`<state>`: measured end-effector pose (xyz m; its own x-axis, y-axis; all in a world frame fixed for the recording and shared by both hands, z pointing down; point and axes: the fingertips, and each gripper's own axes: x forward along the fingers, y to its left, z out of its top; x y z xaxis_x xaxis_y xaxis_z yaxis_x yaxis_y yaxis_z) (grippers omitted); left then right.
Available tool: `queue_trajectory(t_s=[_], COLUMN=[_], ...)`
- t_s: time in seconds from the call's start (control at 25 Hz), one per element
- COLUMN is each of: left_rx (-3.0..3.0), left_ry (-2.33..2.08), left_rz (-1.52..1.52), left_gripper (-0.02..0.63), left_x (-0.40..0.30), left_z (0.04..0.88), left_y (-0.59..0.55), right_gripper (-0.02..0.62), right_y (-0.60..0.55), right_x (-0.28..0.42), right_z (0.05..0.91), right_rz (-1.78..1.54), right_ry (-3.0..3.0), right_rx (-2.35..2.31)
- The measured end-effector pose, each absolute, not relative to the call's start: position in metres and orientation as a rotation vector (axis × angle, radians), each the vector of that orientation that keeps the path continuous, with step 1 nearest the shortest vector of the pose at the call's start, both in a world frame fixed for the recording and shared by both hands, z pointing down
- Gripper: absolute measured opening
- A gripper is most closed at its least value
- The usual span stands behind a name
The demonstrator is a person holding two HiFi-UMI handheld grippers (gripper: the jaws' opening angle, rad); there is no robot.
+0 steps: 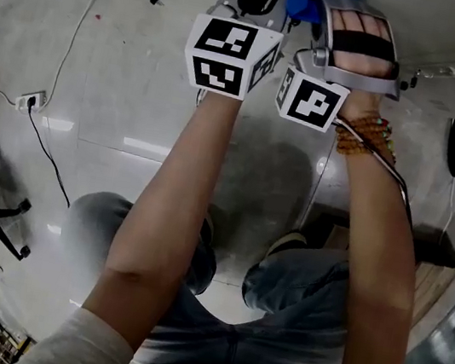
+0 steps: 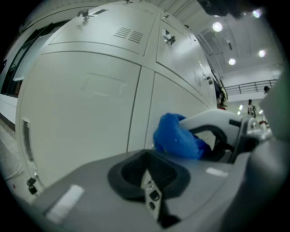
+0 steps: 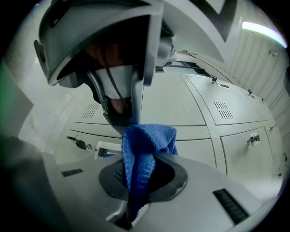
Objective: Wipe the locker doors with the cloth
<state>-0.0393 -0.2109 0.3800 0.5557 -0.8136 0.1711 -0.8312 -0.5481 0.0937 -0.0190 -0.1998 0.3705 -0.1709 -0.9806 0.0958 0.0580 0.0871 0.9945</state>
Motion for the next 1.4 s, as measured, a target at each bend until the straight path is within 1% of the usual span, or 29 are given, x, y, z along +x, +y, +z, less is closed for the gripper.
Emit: queue_trajectory(t_s=[0.16,0.36,0.48,0.72,0.96,1.2,1.4], left_rx=[2.611,2.604,2.596,2.588,2.557,2.554,2.551], left_ry=[-1.422,-1.445,-1.446,-1.438,-1.444,-1.426,-1.424], left_rz=[0.167,0.204,0.239,0.279,0.275,0.301,0.324], left_gripper=[0.002,0.002,0.002,0.002,0.001,0.002,0.002], left_x=[-0.041,-0.044,-0.046,-0.054,-0.055,-0.050,-0.055], left_z=[0.390,0.405,0.420,0.444,0.458,0.470,0.478], left_y=[-0.215,-0.216,-0.216,-0.217,-0.219,-0.218,-0.215], right_gripper=[0.044,0.045,0.044,0.044,0.045,0.046,0.045], right_y=[-0.197,-0.200,-0.202,-0.206,-0.198,-0.196,-0.199], right_x=[-0.016,-0.003,-0.007,-0.011,-0.001,0.014,-0.005], right_z=[0.388,0.435,0.458,0.465,0.480,0.535,0.562], right_rz=[-1.275,-1.190,-1.160,-1.160,-1.087,-0.984,-0.971], right_ry=[-1.347,-1.351,-1.373,-1.417,-1.475,-1.439,-1.455], right_rx=[1.009,0.944,0.921,1.014,1.055,0.892,0.786])
